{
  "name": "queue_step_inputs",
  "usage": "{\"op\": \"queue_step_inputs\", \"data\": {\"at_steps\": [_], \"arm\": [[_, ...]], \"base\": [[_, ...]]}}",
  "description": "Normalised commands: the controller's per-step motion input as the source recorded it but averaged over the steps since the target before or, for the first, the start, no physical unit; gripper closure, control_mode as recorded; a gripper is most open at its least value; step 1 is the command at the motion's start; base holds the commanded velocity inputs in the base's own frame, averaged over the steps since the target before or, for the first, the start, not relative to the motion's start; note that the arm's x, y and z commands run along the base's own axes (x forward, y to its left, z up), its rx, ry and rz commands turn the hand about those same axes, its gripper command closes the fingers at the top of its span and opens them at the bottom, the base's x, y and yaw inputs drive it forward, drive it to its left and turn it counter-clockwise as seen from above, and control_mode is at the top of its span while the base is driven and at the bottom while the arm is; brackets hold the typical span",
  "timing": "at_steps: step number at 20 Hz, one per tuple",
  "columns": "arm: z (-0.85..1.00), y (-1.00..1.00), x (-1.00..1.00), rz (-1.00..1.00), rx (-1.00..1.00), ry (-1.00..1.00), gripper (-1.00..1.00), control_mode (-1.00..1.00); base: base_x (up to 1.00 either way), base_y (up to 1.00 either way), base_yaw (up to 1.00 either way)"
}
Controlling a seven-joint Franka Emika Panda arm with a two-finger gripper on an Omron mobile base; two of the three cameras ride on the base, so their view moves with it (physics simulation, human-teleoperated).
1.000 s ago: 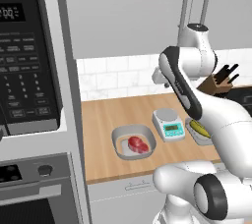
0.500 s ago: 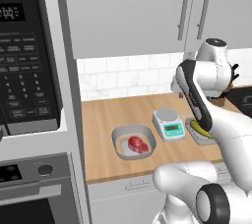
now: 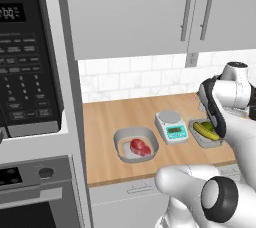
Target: Take the meat container that has the steak and place it on the second highest rack of the freezer. Then take the vegetable container that has the lime and cucumber and place it on the highest rack of the freezer.
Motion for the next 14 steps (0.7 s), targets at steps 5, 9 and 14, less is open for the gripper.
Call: {"op": "queue_step_inputs", "data": {"at_steps": [5,9,14], "arm": [[-0.84,-0.68,-0.36,-0.35,0.17,0.09,-1.00,-1.00],[-0.99,-0.32,-0.35,-0.30,0.28,0.02,-1.00,-1.00],[-0.64,0.02,-0.13,-0.24,0.33,0.03,-1.00,-1.00]], "base": [[0.00,0.00,0.00],[0.00,0.00,0.00],[0.00,0.00,0.00]]}}
